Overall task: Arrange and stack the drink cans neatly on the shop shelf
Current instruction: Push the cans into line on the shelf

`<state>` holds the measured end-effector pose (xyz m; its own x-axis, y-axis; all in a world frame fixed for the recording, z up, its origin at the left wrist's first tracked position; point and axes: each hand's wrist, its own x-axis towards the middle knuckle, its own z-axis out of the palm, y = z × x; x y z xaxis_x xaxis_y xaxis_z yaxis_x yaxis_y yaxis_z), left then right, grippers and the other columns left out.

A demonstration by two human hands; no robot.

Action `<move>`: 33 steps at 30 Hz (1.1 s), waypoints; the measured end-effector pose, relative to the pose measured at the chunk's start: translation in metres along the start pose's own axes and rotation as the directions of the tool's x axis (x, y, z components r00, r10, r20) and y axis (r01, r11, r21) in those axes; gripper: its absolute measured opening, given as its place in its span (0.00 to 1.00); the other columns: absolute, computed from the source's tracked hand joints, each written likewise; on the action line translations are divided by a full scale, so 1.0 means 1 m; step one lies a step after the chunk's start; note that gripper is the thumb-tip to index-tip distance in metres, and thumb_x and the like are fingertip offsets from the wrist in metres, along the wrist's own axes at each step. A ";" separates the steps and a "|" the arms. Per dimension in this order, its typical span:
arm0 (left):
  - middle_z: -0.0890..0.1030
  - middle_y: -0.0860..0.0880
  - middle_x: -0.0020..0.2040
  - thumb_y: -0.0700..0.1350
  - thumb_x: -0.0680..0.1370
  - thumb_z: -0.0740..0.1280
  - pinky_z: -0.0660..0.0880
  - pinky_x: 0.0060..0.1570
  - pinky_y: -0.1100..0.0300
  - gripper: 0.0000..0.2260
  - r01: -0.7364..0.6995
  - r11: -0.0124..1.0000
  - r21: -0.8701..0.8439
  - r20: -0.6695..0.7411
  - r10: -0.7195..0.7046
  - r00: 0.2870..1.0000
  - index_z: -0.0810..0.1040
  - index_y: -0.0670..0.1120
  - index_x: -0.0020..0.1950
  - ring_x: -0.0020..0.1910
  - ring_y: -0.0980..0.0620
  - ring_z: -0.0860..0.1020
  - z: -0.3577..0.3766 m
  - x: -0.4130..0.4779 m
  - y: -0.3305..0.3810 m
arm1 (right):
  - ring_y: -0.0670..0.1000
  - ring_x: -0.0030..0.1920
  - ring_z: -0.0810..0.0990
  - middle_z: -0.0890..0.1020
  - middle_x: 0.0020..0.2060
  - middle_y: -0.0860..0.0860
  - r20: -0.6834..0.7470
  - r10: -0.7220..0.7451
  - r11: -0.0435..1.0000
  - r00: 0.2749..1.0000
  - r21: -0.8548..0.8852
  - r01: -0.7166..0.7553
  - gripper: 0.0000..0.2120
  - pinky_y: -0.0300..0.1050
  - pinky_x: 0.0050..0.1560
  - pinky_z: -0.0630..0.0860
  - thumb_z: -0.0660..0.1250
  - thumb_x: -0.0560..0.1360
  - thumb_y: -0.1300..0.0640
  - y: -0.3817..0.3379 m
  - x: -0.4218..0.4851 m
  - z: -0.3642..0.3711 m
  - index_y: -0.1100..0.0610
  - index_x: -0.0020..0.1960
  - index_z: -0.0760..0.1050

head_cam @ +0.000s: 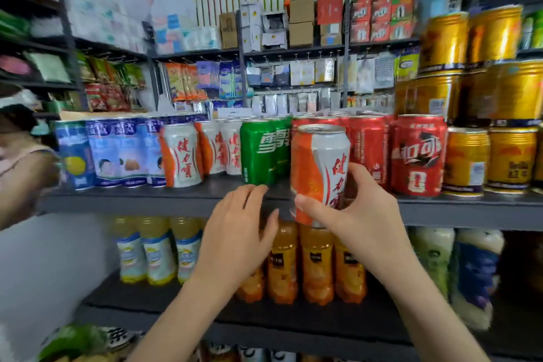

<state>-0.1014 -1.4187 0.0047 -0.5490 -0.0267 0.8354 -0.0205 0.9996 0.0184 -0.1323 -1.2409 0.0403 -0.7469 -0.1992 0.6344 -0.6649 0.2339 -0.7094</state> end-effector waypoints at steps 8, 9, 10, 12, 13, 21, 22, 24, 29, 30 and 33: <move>0.75 0.43 0.61 0.46 0.75 0.68 0.72 0.59 0.52 0.19 0.053 0.995 -0.083 -0.100 -0.062 0.993 0.73 0.41 0.64 0.61 0.45 0.73 -0.002 0.008 -0.106 | 0.27 0.42 0.75 0.75 0.42 0.33 0.009 0.048 0.999 0.999 0.009 -0.048 0.24 0.21 0.37 0.70 0.76 0.65 0.43 -0.028 0.023 0.108 0.40 0.51 0.64; 0.74 0.42 0.62 0.45 0.74 0.68 0.71 0.60 0.52 0.20 0.060 0.994 -0.097 -0.112 -0.071 0.991 0.73 0.40 0.65 0.62 0.45 0.72 -0.002 0.010 -0.113 | 0.30 0.42 0.76 0.75 0.43 0.34 0.002 0.050 0.999 0.999 -0.015 -0.050 0.25 0.23 0.37 0.71 0.75 0.64 0.42 -0.031 0.026 0.118 0.40 0.53 0.64; 0.74 0.41 0.62 0.44 0.74 0.69 0.70 0.61 0.53 0.21 0.069 0.991 -0.112 -0.126 -0.083 0.989 0.72 0.39 0.65 0.62 0.44 0.72 -0.002 0.012 -0.120 | 0.33 0.44 0.76 0.76 0.45 0.35 -0.009 0.052 0.998 0.999 -0.042 -0.052 0.26 0.25 0.39 0.72 0.75 0.64 0.42 -0.034 0.029 0.127 0.41 0.54 0.64; 0.73 0.40 0.63 0.43 0.74 0.69 0.69 0.60 0.53 0.22 0.088 0.985 -0.148 -0.151 -0.110 0.982 0.71 0.38 0.65 0.62 0.43 0.72 -0.001 0.017 -0.128 | 0.39 0.49 0.77 0.77 0.50 0.40 -0.032 0.051 0.993 0.998 -0.100 -0.054 0.27 0.32 0.46 0.75 0.75 0.64 0.41 -0.036 0.035 0.143 0.44 0.56 0.65; 0.73 0.40 0.62 0.42 0.74 0.69 0.69 0.60 0.53 0.22 0.094 0.982 -0.162 -0.159 -0.120 0.980 0.71 0.38 0.65 0.62 0.43 0.72 -0.001 0.019 -0.130 | 0.42 0.52 0.77 0.78 0.51 0.43 -0.041 0.049 0.990 0.998 -0.130 -0.054 0.28 0.37 0.49 0.76 0.75 0.64 0.40 -0.037 0.038 0.149 0.46 0.57 0.66; 0.71 0.38 0.64 0.40 0.72 0.71 0.71 0.59 0.48 0.23 0.104 0.975 -0.195 -0.194 -0.143 0.971 0.70 0.37 0.65 0.63 0.41 0.68 0.008 0.026 -0.134 | 0.50 0.59 0.72 0.73 0.56 0.49 -0.081 0.028 0.942 0.996 -0.331 -0.054 0.34 0.45 0.53 0.72 0.69 0.67 0.35 -0.036 0.054 0.184 0.54 0.64 0.65; 0.70 0.38 0.64 0.40 0.72 0.71 0.72 0.58 0.47 0.24 0.125 0.970 -0.209 -0.190 -0.166 0.968 0.70 0.37 0.66 0.63 0.40 0.69 0.008 0.027 -0.135 | 0.50 0.58 0.71 0.72 0.56 0.49 -0.089 0.014 0.931 0.996 -0.363 -0.046 0.35 0.43 0.53 0.70 0.68 0.67 0.35 -0.035 0.054 0.185 0.55 0.64 0.65; 0.69 0.37 0.65 0.41 0.72 0.72 0.73 0.56 0.45 0.26 0.170 0.958 -0.230 -0.170 -0.211 0.963 0.68 0.39 0.68 0.63 0.38 0.69 0.007 0.027 -0.134 | 0.49 0.58 0.69 0.70 0.56 0.49 -0.116 -0.033 0.907 0.993 -0.421 -0.019 0.36 0.39 0.52 0.67 0.67 0.68 0.34 -0.036 0.052 0.186 0.55 0.66 0.64; 0.69 0.35 0.65 0.39 0.70 0.73 0.73 0.54 0.45 0.29 0.199 0.949 -0.246 -0.175 -0.246 0.953 0.66 0.40 0.68 0.62 0.35 0.70 0.010 0.029 -0.127 | 0.50 0.64 0.66 0.68 0.63 0.51 -0.134 -0.118 0.896 0.984 -0.441 0.047 0.39 0.39 0.58 0.66 0.68 0.73 0.43 -0.037 0.050 0.187 0.56 0.75 0.53; 0.69 0.34 0.64 0.38 0.70 0.73 0.74 0.53 0.44 0.29 0.200 0.950 -0.241 -0.179 -0.246 0.953 0.66 0.39 0.68 0.61 0.34 0.70 0.010 0.030 -0.125 | 0.51 0.64 0.67 0.69 0.63 0.51 -0.133 -0.128 0.885 0.983 -0.462 0.053 0.38 0.40 0.58 0.67 0.68 0.74 0.45 -0.037 0.051 0.187 0.57 0.75 0.54; 0.69 0.33 0.64 0.38 0.69 0.74 0.74 0.52 0.43 0.30 0.214 0.952 -0.221 -0.176 -0.255 0.951 0.65 0.40 0.68 0.60 0.32 0.70 0.012 0.031 -0.121 | 0.52 0.65 0.67 0.69 0.64 0.53 -0.121 -0.108 0.872 0.987 -0.488 0.036 0.34 0.44 0.59 0.70 0.67 0.75 0.48 -0.035 0.057 0.190 0.58 0.74 0.55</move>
<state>-0.1258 -1.5403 0.0218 -0.3699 -0.2785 0.8863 0.0476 0.9471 0.3175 -0.1527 -1.4412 0.0429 -0.6641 -0.1063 0.7401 -0.6031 0.6612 -0.4462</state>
